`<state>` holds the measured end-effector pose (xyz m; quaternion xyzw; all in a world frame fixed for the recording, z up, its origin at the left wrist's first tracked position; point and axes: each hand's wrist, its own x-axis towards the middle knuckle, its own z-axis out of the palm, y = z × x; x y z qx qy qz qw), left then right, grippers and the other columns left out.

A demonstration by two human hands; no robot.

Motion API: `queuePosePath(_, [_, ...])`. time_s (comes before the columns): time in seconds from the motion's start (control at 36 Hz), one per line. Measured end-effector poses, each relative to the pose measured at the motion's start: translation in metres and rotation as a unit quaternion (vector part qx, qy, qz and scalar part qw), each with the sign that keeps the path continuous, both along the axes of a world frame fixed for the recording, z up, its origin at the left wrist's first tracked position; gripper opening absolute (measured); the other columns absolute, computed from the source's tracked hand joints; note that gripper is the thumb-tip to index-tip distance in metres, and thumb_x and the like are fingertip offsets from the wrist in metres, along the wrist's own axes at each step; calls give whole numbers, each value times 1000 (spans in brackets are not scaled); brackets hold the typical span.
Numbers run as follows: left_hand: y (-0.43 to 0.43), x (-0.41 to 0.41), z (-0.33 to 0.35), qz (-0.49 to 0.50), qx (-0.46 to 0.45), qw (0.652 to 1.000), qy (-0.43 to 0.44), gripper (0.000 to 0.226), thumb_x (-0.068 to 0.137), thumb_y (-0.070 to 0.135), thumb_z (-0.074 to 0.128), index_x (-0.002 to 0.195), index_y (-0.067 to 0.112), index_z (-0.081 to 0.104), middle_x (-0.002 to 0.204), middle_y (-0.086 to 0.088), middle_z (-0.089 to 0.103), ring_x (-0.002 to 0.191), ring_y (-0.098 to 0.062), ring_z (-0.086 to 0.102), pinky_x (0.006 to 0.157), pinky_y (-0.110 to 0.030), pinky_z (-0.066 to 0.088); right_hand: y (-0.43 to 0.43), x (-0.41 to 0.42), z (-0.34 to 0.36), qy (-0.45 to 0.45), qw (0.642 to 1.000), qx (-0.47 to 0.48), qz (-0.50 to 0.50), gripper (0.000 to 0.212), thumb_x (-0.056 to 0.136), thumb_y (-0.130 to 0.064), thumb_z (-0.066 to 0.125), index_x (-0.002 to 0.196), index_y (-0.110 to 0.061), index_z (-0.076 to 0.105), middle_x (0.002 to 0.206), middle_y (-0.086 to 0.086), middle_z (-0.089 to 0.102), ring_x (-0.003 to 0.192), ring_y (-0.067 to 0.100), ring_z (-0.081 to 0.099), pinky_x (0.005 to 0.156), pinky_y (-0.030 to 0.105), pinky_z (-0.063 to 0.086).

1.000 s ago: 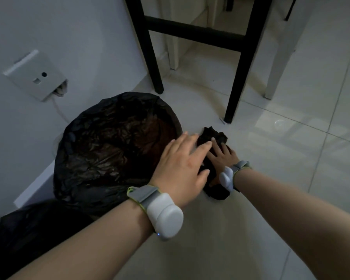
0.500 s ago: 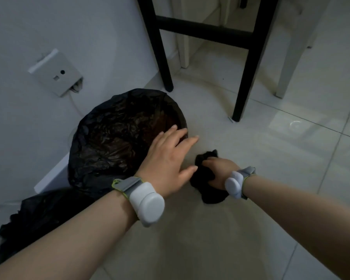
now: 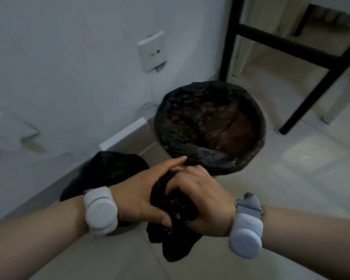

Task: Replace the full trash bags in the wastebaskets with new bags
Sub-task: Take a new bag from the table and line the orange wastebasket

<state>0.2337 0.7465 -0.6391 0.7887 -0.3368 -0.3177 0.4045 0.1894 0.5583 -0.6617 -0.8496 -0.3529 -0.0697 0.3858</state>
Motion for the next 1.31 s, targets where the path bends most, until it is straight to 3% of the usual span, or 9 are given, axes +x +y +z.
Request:
queuePosePath(0.19, [89, -15, -14, 206, -119, 971, 27, 94, 63, 63, 71, 137, 17, 36, 138, 2, 46, 130, -7, 42, 105, -19, 35, 105, 29, -2, -32, 999, -6, -2, 35, 75, -20, 60, 108, -20, 46, 106, 1, 53, 94, 23, 50, 76, 42, 41])
queuePosePath(0.36, [134, -14, -21, 411, -182, 886, 113, 26, 77, 8, 64, 103, 10, 60, 98, -11, 67, 95, -19, 64, 81, -27, 51, 170, 38, 5, 51, 997, -45, 22, 65, 66, -33, 48, 130, -20, 45, 129, 3, 47, 121, 21, 42, 103, 34, 35])
queuePosePath(0.53, [139, -20, -18, 440, -198, 841, 244, 26, 94, -1, 39, 93, 16, 57, 89, -2, 66, 87, -12, 64, 74, -24, 53, 196, 42, -9, 80, 986, -144, 18, 94, 68, -57, 70, 145, -34, 23, 151, 1, 25, 137, 23, 26, 109, 37, 30])
queuePosePath(0.67, [175, -24, -23, 375, -147, 827, 391, 23, 80, 9, 49, 100, 11, 59, 97, -12, 64, 92, -25, 60, 84, -35, 50, 209, 40, -28, 76, 981, -175, 21, 62, 79, -33, 65, 137, -33, 40, 135, 0, 42, 117, 26, 47, 86, 43, 49])
queuePosePath(0.78, [204, -5, -45, 417, 22, 904, 94, 14, 92, 17, 54, 104, 20, 60, 92, -1, 64, 86, -18, 61, 85, -34, 47, 197, 56, -33, 124, 974, -185, -46, 29, 84, -25, 58, 113, -26, 60, 117, 3, 54, 102, 30, 55, 78, 35, 45])
queuePosePath(0.86, [214, 8, -59, 448, 141, 877, -99, 24, 91, 20, 56, 114, 16, 61, 98, 2, 61, 88, -12, 57, 79, -19, 39, 184, 61, -34, 173, 949, -248, -94, 11, 84, -23, 53, 94, -23, 57, 102, 0, 57, 93, 28, 56, 71, 32, 40])
queuePosePath(0.97, [202, 12, -76, 376, 147, 905, -134, 40, 86, 27, 63, 123, 14, 56, 115, -6, 62, 105, -20, 59, 87, -23, 43, 180, 60, -50, 215, 919, -241, -226, 21, 82, -20, 44, 62, -18, 46, 68, -6, 45, 73, 20, 52, 64, 28, 36])
queuePosePath(1.14, [175, 16, -89, 247, 279, 908, -193, 75, 80, 47, 64, 142, 20, 32, 135, -9, 47, 122, -32, 43, 103, -36, 35, 182, 68, -62, 267, 885, -207, -321, 43, 83, 6, 41, 49, -18, 29, 57, -3, 33, 74, 23, 47, 62, 29, 34])
queuePosePath(1.31, [170, 24, -88, 135, 429, 857, -252, 35, 86, 25, 53, 121, 19, 51, 117, -8, 56, 110, -31, 48, 90, -36, 35, 162, 76, -50, 271, 908, -253, -195, 36, 82, -7, 51, 59, -29, 34, 67, -6, 44, 75, 17, 47, 61, 29, 35])
